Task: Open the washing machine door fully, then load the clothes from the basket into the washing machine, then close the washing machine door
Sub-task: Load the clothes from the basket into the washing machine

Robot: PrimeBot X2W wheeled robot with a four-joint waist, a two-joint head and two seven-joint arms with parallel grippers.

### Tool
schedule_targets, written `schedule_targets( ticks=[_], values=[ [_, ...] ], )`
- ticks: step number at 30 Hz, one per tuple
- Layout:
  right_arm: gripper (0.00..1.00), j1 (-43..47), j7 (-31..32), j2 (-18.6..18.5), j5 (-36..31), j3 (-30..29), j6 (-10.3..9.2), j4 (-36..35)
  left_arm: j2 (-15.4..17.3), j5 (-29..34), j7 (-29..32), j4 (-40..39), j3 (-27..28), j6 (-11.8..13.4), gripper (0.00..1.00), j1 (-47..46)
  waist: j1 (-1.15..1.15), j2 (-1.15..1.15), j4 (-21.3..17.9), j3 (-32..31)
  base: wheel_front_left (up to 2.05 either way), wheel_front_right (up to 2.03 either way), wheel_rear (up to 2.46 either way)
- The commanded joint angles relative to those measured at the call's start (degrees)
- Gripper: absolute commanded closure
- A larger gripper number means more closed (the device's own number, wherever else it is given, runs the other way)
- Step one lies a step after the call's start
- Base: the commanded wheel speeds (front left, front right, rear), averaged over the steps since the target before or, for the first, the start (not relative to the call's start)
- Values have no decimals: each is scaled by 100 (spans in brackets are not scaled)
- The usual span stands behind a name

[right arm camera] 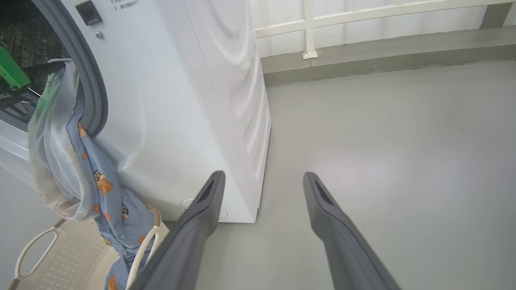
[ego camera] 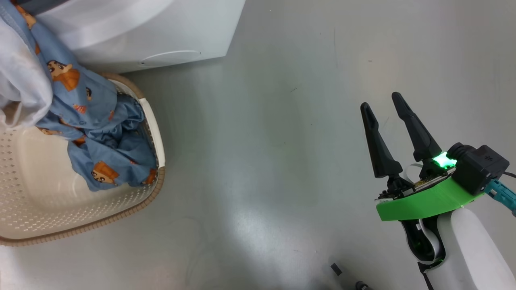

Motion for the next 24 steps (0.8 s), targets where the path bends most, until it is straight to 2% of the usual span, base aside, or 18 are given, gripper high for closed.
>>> schedule_targets(
  ticks=[1, 5, 6, 7, 8, 9, 15, 24],
  values=[
    [0, 130, -27, 0, 33, 115, 57, -124, 274, -3, -30, -84, 51, -14, 100, -145, 0, 0, -1, -2, 0, 0, 0],
    [0, 145, -27, 17, 37, 127, 57, -105, 284, 87, -30, 281, -59, -57, 100, -322, 0, 0, 8, -30, 0, 0, 0],
    [0, 149, -27, 18, 38, 134, 57, -99, 287, 123, -30, 380, -102, -63, 87, -363, 0, 0, 11, -40, 0, 0, 0],
    [0, 150, -27, 18, 39, 143, 57, -90, 281, 132, -30, 518, -122, -65, 57, -403, 0, 0, 14, -52, 0, 0, 0],
    [0, 148, -27, 15, 41, 148, 57, -82, 272, 159, -29, 664, -168, -68, 4, -450, 0, 0, 21, -61, 0, 0, 0],
    [0, 145, -27, 12, 42, 152, 57, -78, 272, 220, -29, 785, -245, -72, 0, -499, 0, 0, 27, -68, 0, 0, 0],
    [0, 147, -27, -8, 43, 179, 57, -82, 198, 171, 123, 1291, -302, -74, 0, -680, 0, 0, 43, -101, 0, 0, 0],
    [0, 174, -27, -49, 30, 128, 57, -83, 13, -106, 37, 1390, -189, -107, 0, -612, 0, 0, 165, -139, 0, 0, 0]
  ],
)
